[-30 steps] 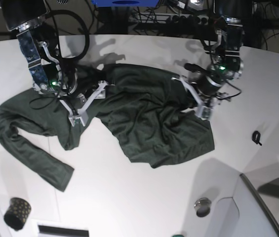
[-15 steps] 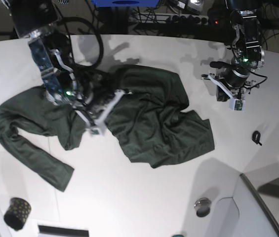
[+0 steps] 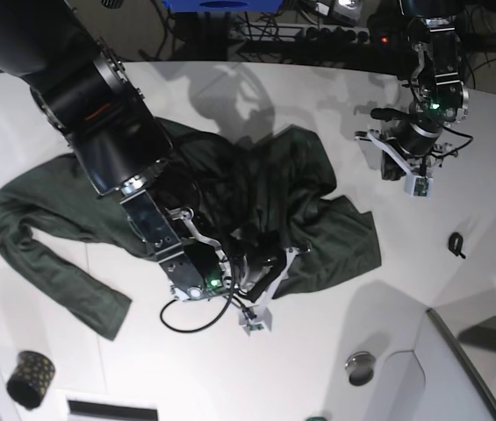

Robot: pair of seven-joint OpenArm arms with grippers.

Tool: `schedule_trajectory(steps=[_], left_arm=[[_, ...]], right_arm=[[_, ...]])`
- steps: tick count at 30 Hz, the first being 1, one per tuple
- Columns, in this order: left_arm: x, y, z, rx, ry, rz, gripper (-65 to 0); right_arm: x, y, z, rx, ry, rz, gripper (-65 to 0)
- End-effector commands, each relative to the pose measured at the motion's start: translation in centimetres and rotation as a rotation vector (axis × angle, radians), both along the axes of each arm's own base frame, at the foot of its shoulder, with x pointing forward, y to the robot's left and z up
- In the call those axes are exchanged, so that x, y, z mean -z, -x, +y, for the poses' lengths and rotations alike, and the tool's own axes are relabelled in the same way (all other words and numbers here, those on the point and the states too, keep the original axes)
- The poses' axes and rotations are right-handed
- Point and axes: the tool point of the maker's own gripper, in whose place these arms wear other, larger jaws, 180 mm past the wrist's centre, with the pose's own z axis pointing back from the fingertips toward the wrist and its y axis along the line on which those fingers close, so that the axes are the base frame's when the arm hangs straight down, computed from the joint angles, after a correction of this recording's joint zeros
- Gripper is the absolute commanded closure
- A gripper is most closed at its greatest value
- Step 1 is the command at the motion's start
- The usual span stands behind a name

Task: Layout the t-shirt on the table in an organized manner, then fold the t-shirt properly
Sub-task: 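Regrasp the shirt with the right gripper and pull it toward the left gripper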

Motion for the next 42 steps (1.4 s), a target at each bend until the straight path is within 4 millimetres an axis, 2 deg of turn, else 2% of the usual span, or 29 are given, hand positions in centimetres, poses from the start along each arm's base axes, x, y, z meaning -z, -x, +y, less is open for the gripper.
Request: schedule_trajectory(steps=[1, 3, 4, 6, 7, 10, 12, 15, 19, 25, 27, 28, 29, 31, 32, 34, 39, 42], left_arm=[[-1.0, -0.8, 0.4, -0.002, -0.007, -0.042, -5.4], [-1.2, -1.0, 0.4, -0.002, -0.007, -0.048, -5.4], [-1.3, -1.1, 0.4, -0.001, -0.008, -0.049, -5.4], [-1.3, -1.2, 0.4, -0.001, -0.008, -0.052, -5.4], [-1.3, -1.2, 0.4, -0.002, -0.007, -0.051, -5.4], [-1.2, -1.2, 0.5, -0.003, -0.006, -0.05, -5.4], [-1.2, -1.3, 0.3, 0.0, -0.006, -0.051, -5.4], [-1.2, -1.4, 0.1, 0.004, -0.003, -0.051, -5.4], [-1.2, -1.4, 0.1, 0.006, -0.003, -0.052, -5.4], [-1.2, -1.4, 0.2, 0.001, -0.003, -0.052, -5.4], [-1.2, -1.3, 0.3, -0.002, -0.004, -0.051, -5.4], [-1.2, -1.3, 0.3, -0.002, -0.004, -0.051, -5.4], [-1.1, -1.2, 0.3, -0.002, -0.004, -0.049, -5.4], [-1.1, -1.2, 0.3, -0.002, -0.004, -0.049, -5.4], [-1.1, -1.2, 0.3, -0.003, -0.004, -0.048, -5.4], [-1.1, -1.2, 0.3, -0.003, -0.004, -0.05, -5.4], [-1.2, -1.3, 0.4, -0.003, -0.004, -0.05, -5.4], [-1.2, -1.3, 0.4, -0.004, -0.004, -0.05, -5.4]], right_arm=[[-3.7, -1.6, 1.2, -0.014, -0.059, -0.084, -31.1], [-5.0, -1.3, -0.4, -0.016, -0.056, -0.126, -40.4], [-5.7, -0.9, -1.1, -0.02, -0.059, -0.156, -41.7], [-5.5, 0.6, -3.5, 0.001, -0.039, -0.159, -41.7], [-4.7, 1.3, -5.0, 0.044, -0.026, -0.125, -41.7], [-0.4, 4.6, -8.6, 0.197, 0.003, 0.028, -41.7], [1.7, 6.3, -10.3, 0.238, 0.019, 0.037, -41.7], [4.0, 8.3, -11.7, 0.28, 0.033, 0.02, -41.7], [6.3, 9.7, -12.6, 0.3, 0.06, 0.055, -41.7], [8.3, 9.9, -13.8, 0.33, 0.094, 0.061, -41.7], [8.5, 9.5, -14.3, 0.337, 0.102, 0.048, -38.3], [8.5, 9.4, -14.8, 0.337, 0.113, 0.042, -33.5], [8.4, 9.2, -15.1, 0.338, 0.117, 0.036, -25.8], [8.0, 9.0, -15.1, 0.337, 0.114, 0.024, -6.0], [7.6, 8.9, -15.1, 0.334, 0.109, 0.015, 0.0], [7.1, 9.0, -15.4, 0.326, 0.11, 0.001, -0.9], [4.8, 10.6, -14.8, 0.286, 0.077, -0.019, -0.8], [4.1, 11.8, -14.4, 0.269, 0.063, -0.01, -0.8]])
